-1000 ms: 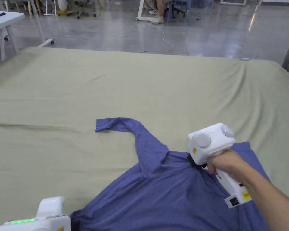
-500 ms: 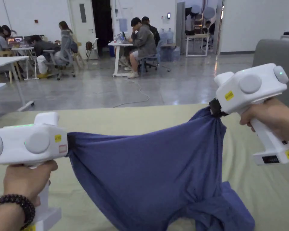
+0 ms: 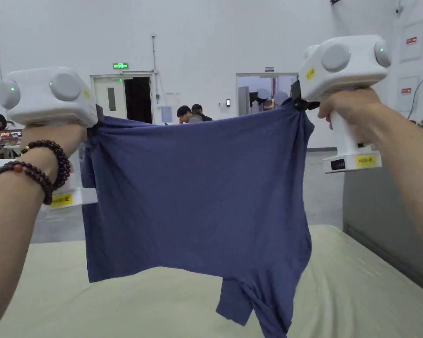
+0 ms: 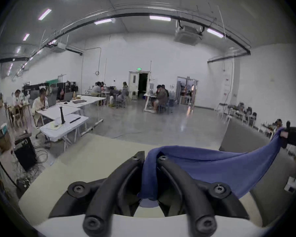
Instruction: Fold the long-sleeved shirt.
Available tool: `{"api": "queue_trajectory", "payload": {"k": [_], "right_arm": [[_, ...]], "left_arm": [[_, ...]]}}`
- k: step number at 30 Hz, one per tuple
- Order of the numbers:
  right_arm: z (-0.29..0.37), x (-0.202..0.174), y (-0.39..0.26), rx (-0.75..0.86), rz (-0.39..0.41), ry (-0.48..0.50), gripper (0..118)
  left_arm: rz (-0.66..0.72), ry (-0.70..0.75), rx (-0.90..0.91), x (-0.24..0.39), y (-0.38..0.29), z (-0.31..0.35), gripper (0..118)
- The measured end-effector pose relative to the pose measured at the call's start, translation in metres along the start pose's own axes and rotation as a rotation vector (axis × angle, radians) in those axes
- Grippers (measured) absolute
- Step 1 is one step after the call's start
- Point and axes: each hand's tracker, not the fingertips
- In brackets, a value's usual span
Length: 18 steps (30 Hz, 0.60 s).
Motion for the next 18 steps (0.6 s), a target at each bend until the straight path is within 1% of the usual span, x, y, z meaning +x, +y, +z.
{"api": "queue_trajectory", "payload": {"k": [2,4,5,6,8,10,13,17,18], "right_arm": [[0.002,-0.001,0.016,0.032,0.001,-0.012,0],[0.007,0.0,0.029,0.068,0.023,-0.031,0],[0.009,0.0,0.034,0.099,0.033,-0.056,0],[0.013,0.001,0.039,0.127,0.039,-0.071,0],[0.016,0.004,0.044,0.119,0.033,-0.06,0],[0.003,0.012,0.049,0.116,0.037,-0.07,0],[-0.008,0.014,0.029,0.093,0.039,-0.104,0],[-0.035,0.019,-0.027,-0.02,0.034,-0.078,0],[-0.043,0.021,-0.045,-0.044,0.02,-0.071,0]], "left_arm": [[-0.004,-0.003,0.009,0.003,0.012,0.0,4],[-0.012,-0.014,0.014,0.006,0.021,0.003,4],[-0.015,-0.014,0.004,0.007,0.022,0.004,4],[-0.015,-0.034,0.046,0.008,0.025,0.006,4],[-0.021,-0.028,0.031,0.011,0.029,0.004,4],[-0.029,-0.039,0.026,0.012,0.028,0.0,4],[-0.015,-0.066,0.005,0.013,0.014,-0.007,4],[-0.068,-0.057,-0.072,0.015,-0.025,-0.028,4],[-0.072,-0.06,-0.083,0.014,-0.04,-0.034,4]]}}
